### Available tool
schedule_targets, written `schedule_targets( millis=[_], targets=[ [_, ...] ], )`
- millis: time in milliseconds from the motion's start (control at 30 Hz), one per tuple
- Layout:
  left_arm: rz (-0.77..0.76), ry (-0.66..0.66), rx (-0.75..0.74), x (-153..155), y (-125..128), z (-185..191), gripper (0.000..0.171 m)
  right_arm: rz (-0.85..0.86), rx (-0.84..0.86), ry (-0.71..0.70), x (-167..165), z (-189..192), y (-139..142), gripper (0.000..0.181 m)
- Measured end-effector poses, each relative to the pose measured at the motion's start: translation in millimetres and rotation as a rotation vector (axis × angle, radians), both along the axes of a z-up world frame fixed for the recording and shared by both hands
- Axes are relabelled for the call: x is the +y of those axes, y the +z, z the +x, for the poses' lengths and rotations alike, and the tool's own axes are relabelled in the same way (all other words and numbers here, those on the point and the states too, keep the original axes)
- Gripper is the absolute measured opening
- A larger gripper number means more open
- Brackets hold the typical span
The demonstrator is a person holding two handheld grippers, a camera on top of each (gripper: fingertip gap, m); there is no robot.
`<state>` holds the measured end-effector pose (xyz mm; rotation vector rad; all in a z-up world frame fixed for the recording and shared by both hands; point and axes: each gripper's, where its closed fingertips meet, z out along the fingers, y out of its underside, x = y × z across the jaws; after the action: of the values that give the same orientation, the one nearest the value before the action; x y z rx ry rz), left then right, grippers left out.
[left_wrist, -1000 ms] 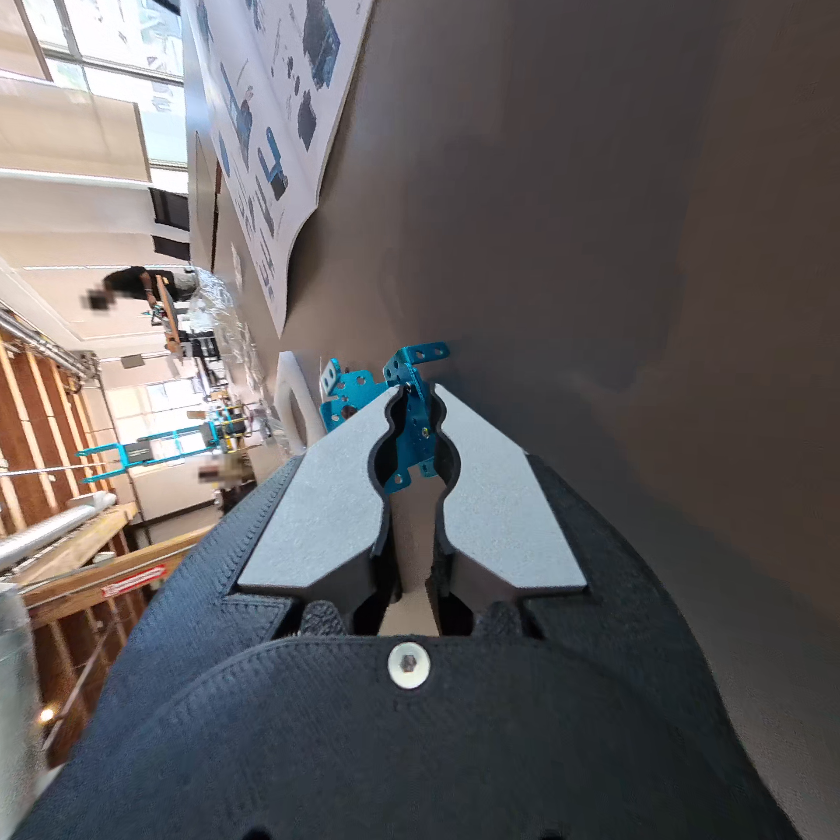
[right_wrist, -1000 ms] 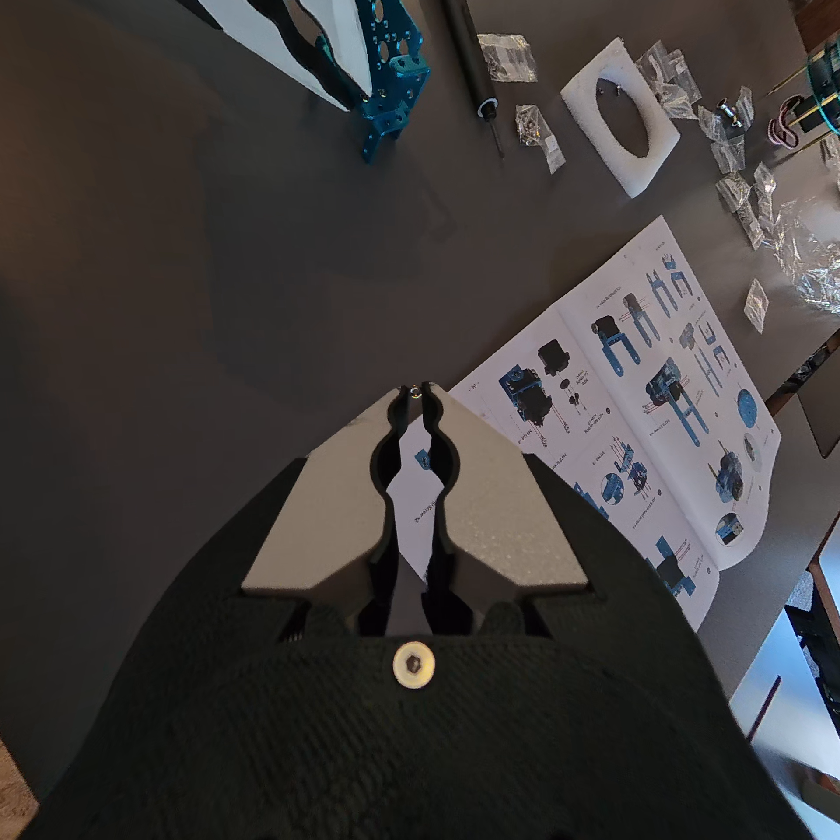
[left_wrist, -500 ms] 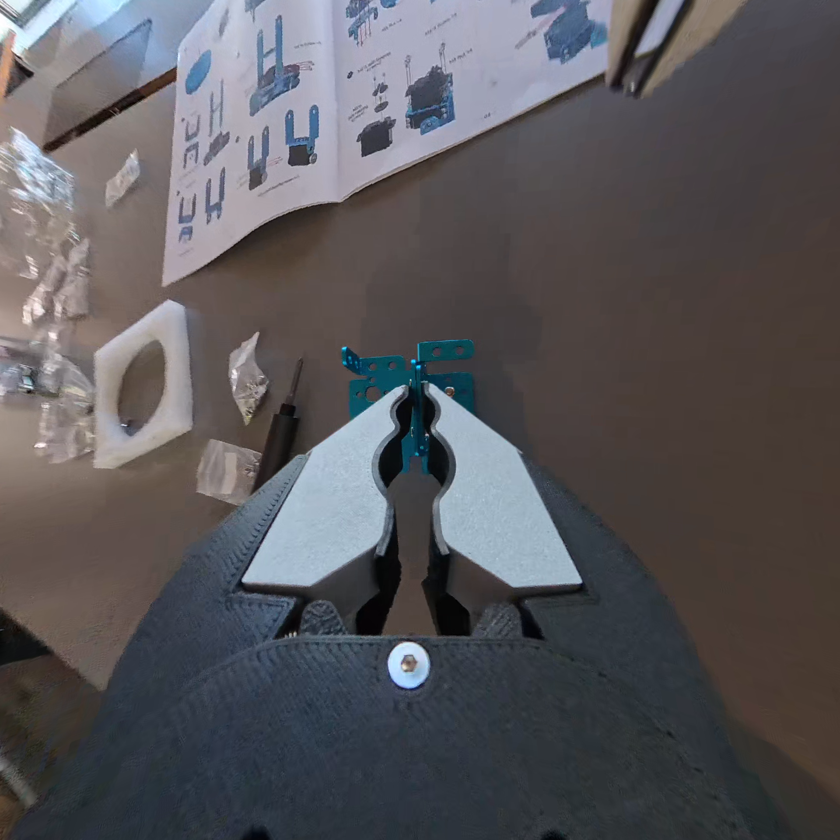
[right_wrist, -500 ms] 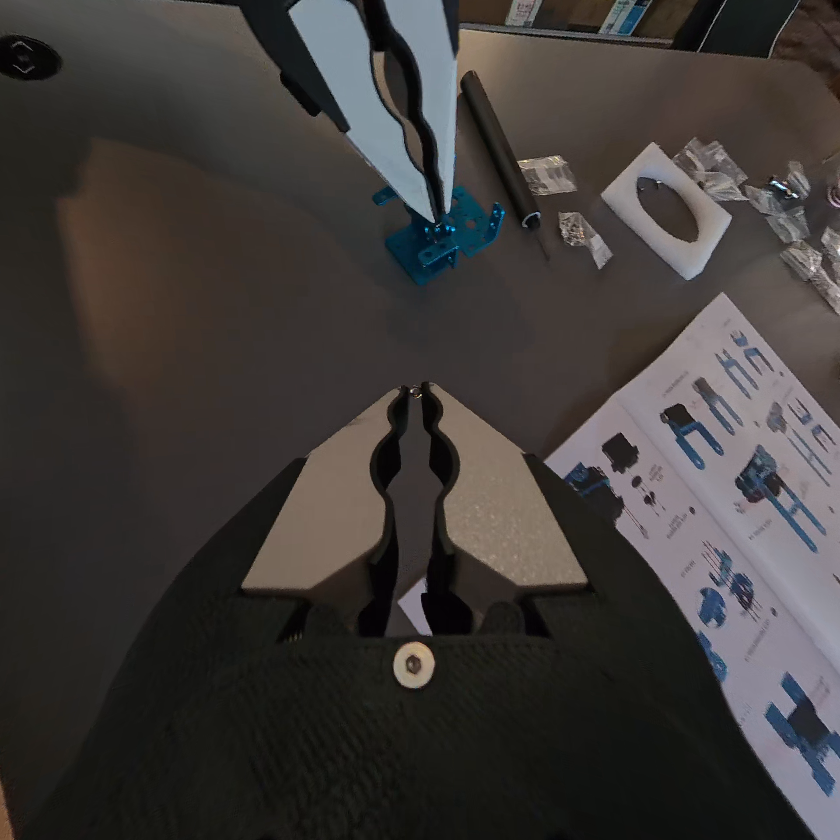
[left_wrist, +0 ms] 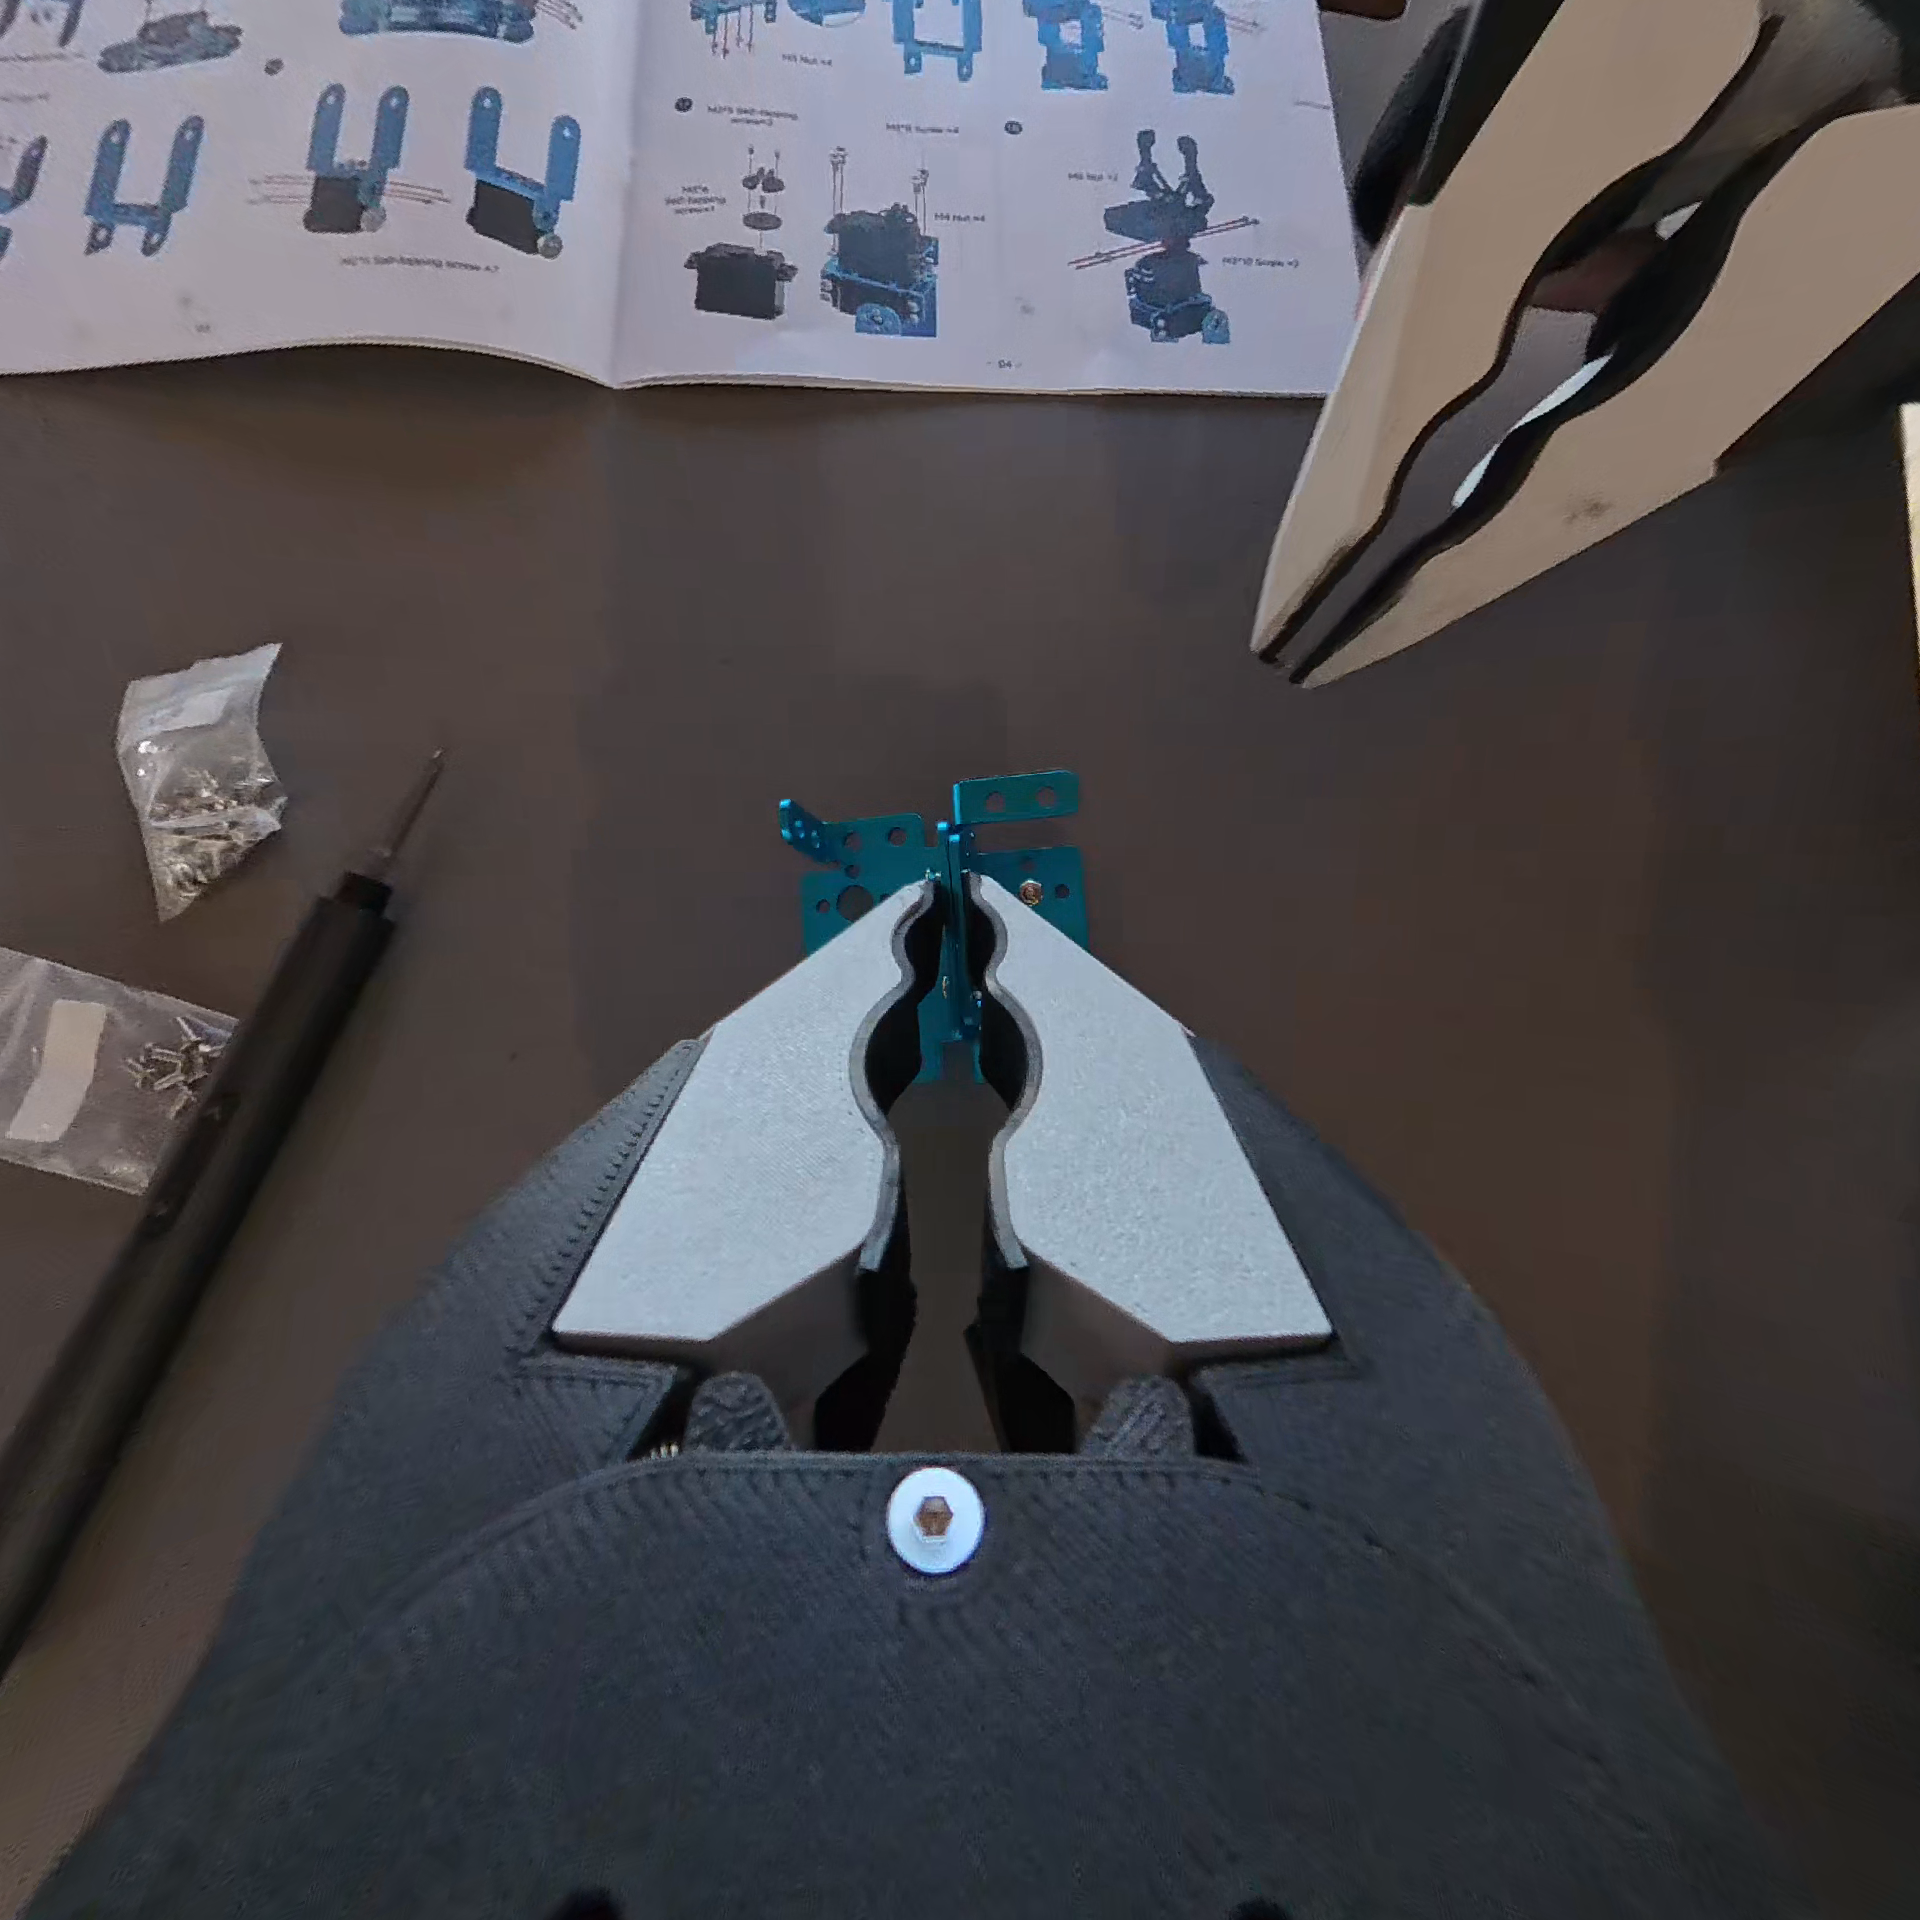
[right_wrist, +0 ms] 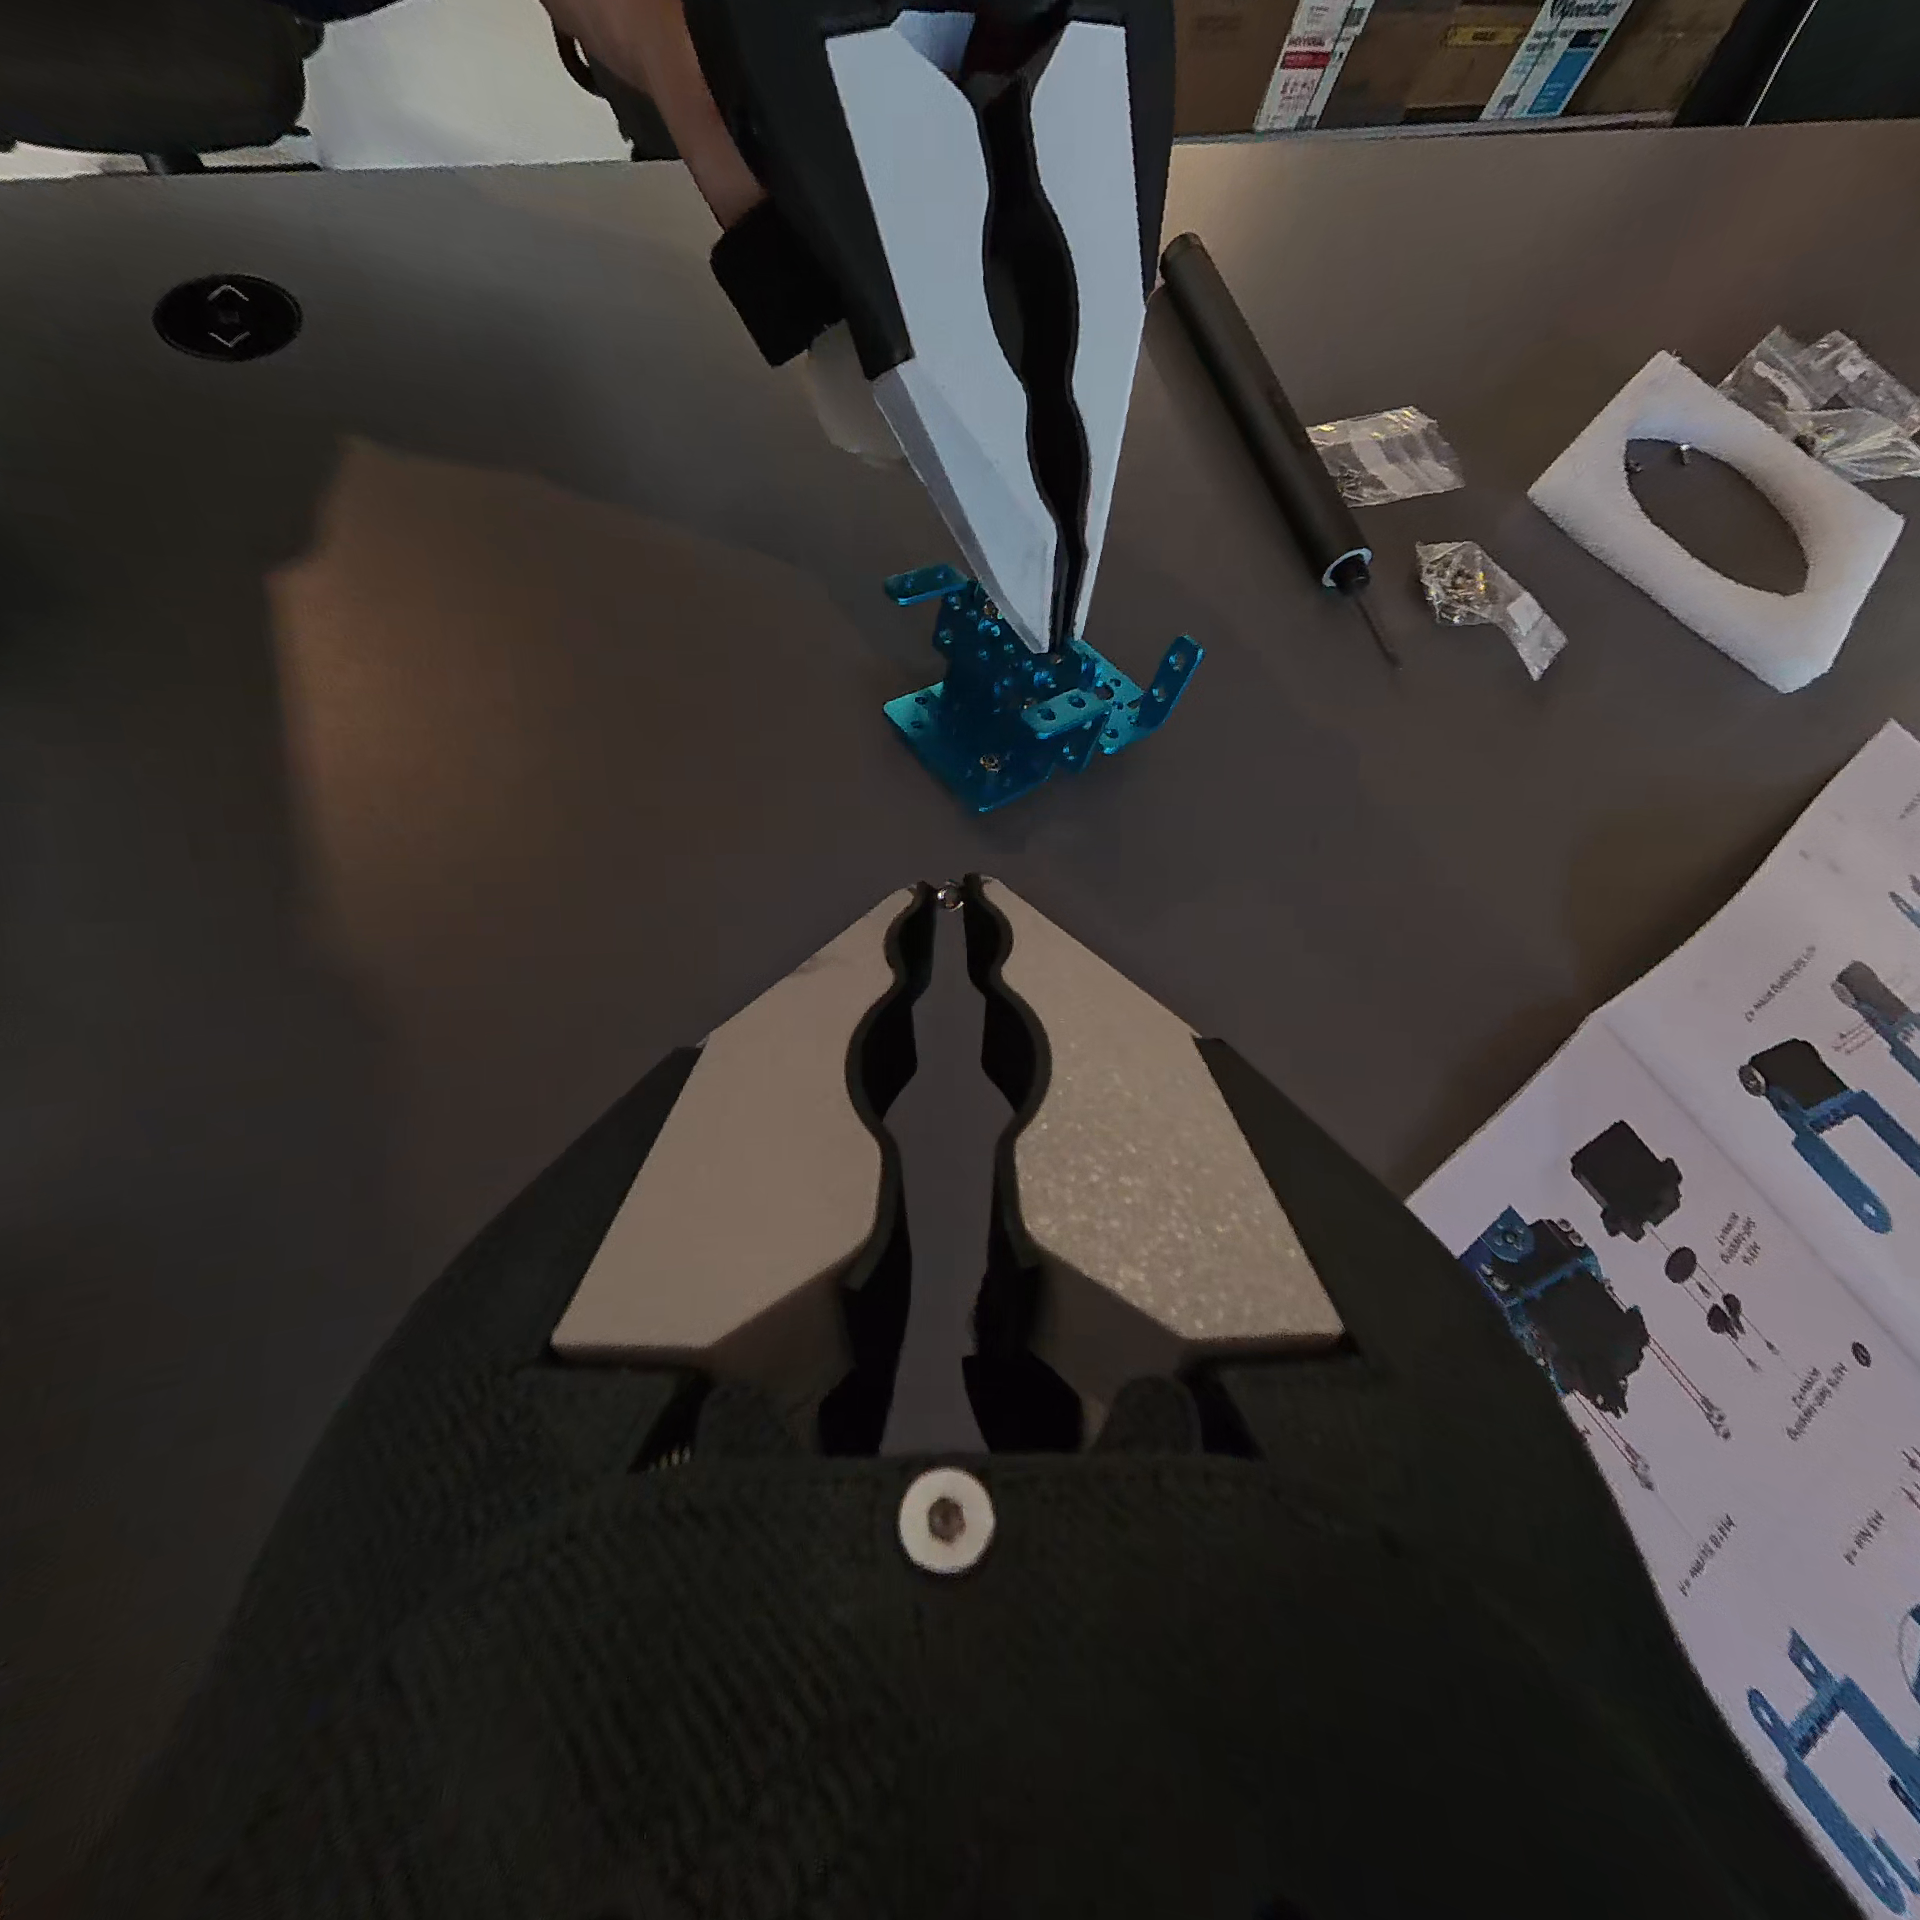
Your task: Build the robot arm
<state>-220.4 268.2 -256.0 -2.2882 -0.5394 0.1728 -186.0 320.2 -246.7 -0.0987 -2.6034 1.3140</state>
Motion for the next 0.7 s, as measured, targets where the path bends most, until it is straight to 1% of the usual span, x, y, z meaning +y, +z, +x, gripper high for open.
schedule_targets(
  millis=[267, 367, 500, 700],
  targets=[
    [-0.072, -0.022, 0.014, 3, 0, 5, 0.003, -0.004, -0.004, 0.01, -1, -1, -5, 0.005],
    [-0.126, -0.031, 0.108, 3, 0, 4, 0.003, -0.008, -0.006, 0.012, -1, 0, -6, 0.005],
    [-0.209, -0.046, 0.275, 5, 2, 6, 0.003, -0.013, -0.003, 0.016, 1, 0, -7, 0.005],
    [-0.287, -0.055, 0.451, 10, 5, 15, 0.003, -0.012, 0.002, 0.033, -1, 3, -8, 0.005]
  ],
)
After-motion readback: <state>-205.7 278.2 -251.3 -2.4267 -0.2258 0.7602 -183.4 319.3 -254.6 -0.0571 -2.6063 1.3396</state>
